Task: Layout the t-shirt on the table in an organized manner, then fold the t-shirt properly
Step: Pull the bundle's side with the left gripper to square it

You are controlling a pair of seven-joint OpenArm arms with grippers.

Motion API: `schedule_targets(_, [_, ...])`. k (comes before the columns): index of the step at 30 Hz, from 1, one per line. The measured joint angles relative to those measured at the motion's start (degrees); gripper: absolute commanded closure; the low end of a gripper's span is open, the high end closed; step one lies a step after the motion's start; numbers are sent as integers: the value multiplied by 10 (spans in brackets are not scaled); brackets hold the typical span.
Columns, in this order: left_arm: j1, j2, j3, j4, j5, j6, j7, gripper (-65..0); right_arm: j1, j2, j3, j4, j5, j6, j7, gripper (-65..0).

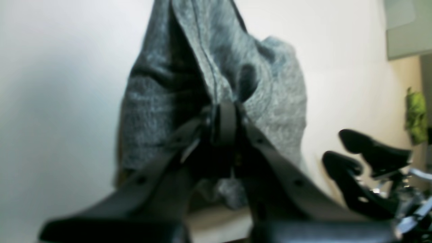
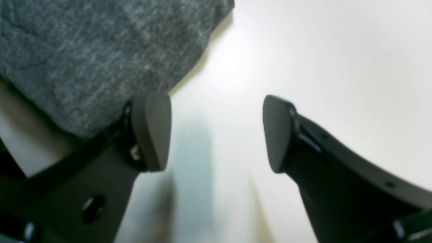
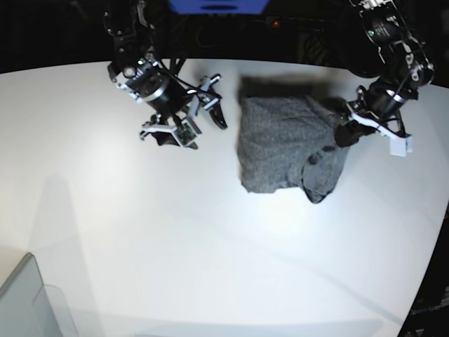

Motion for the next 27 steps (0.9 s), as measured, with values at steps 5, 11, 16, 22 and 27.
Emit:
schedule_targets(5, [8, -18, -33, -3, -10, 0, 1, -1, 0, 0, -2, 0, 0, 0, 0, -426])
schedule_targets(11, [5, -19, -87, -57, -5, 0, 0, -1, 0, 0, -2, 0, 0, 0, 0, -426])
schedule_targets(16, [-3, -36, -86, -111, -11, 0, -7, -1, -1, -1, -2, 0, 0, 0, 0, -426])
schedule_targets(22, [-14, -57, -87, -147, -9, 0, -2, -1, -12, 0, -2, 1, 0, 0, 0, -426])
schedule_targets(27, [-23, -68, -89, -148, -9, 0, -5, -2, -11, -1, -2, 1, 0, 0, 1, -426])
